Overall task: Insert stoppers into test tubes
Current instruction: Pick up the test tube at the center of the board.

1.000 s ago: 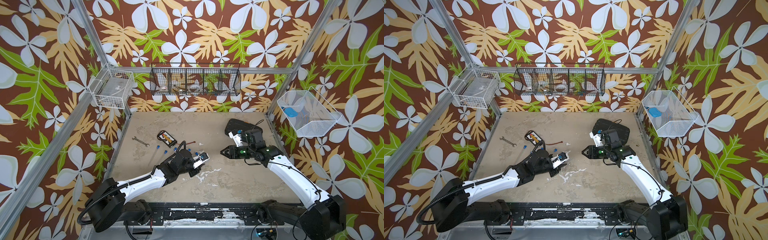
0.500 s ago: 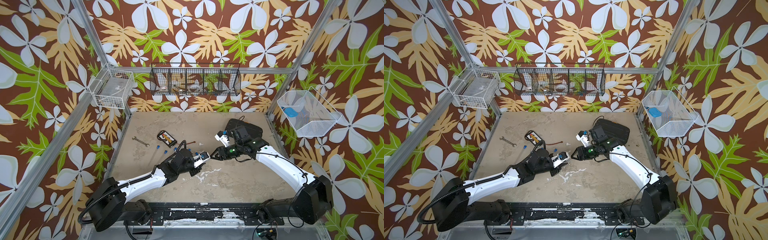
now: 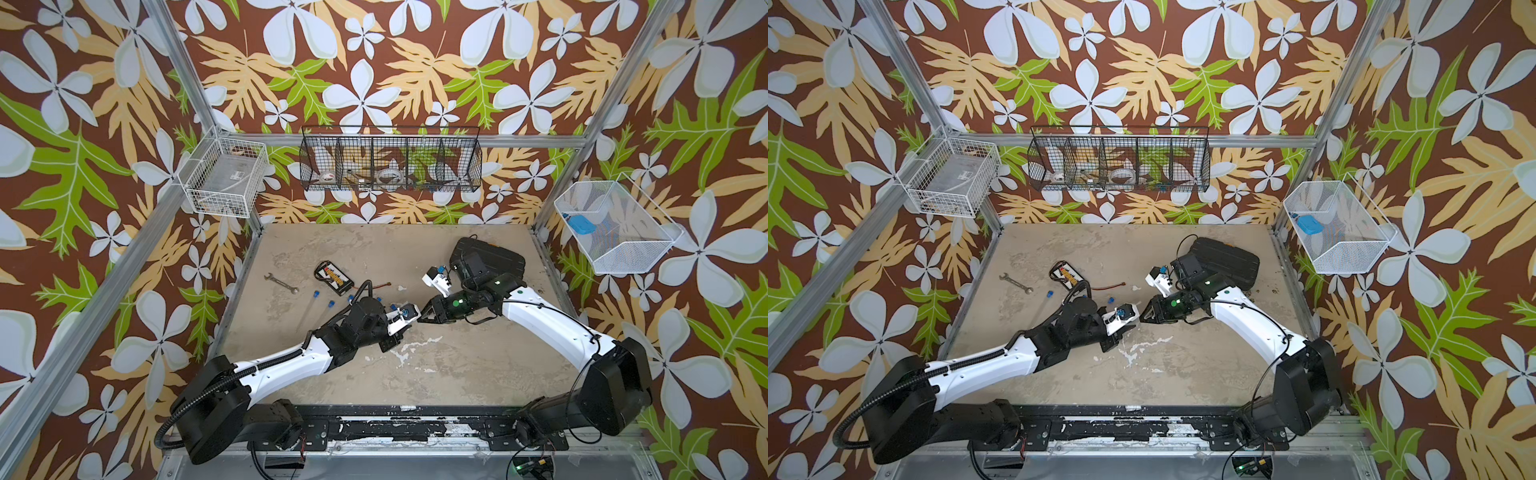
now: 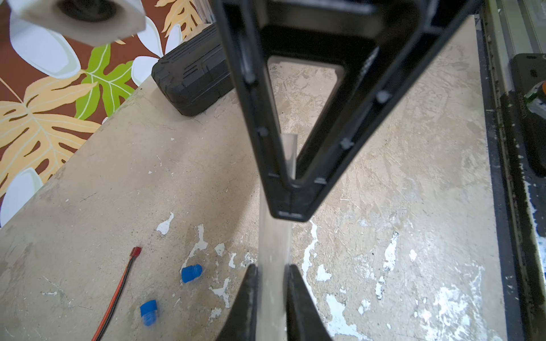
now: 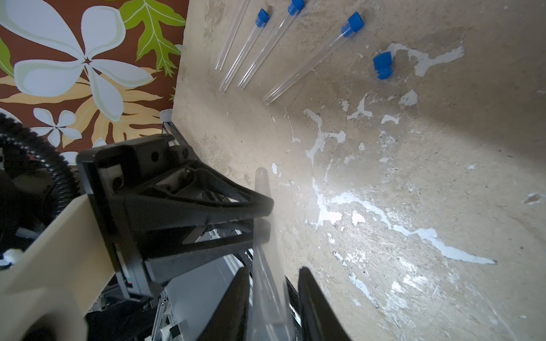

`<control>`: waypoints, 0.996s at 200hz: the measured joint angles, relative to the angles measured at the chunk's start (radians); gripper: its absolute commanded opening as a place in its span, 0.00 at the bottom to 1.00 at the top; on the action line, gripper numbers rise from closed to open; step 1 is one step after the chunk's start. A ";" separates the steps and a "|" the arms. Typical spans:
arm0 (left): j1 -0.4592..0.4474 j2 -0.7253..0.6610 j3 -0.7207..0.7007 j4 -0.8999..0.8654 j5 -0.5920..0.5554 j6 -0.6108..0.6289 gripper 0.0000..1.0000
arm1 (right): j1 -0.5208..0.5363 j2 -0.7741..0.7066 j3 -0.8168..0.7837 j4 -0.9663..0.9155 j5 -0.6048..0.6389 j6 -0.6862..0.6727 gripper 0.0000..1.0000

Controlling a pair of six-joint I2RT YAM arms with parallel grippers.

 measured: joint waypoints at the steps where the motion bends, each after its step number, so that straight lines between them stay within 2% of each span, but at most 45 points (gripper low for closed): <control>1: 0.000 0.000 0.000 0.000 0.000 0.000 0.00 | 0.000 0.000 0.000 0.000 0.000 0.000 0.29; 160: 0.000 -0.001 -0.003 -0.001 0.013 0.007 0.00 | 0.010 0.023 0.003 0.003 -0.035 0.000 0.15; 184: 0.000 -0.001 -0.005 0.000 0.013 0.011 0.12 | 0.010 0.023 0.002 0.003 -0.040 0.000 0.14; 199: 0.000 -0.002 -0.010 0.005 0.013 0.012 0.24 | 0.010 0.023 0.002 0.002 -0.043 0.000 0.14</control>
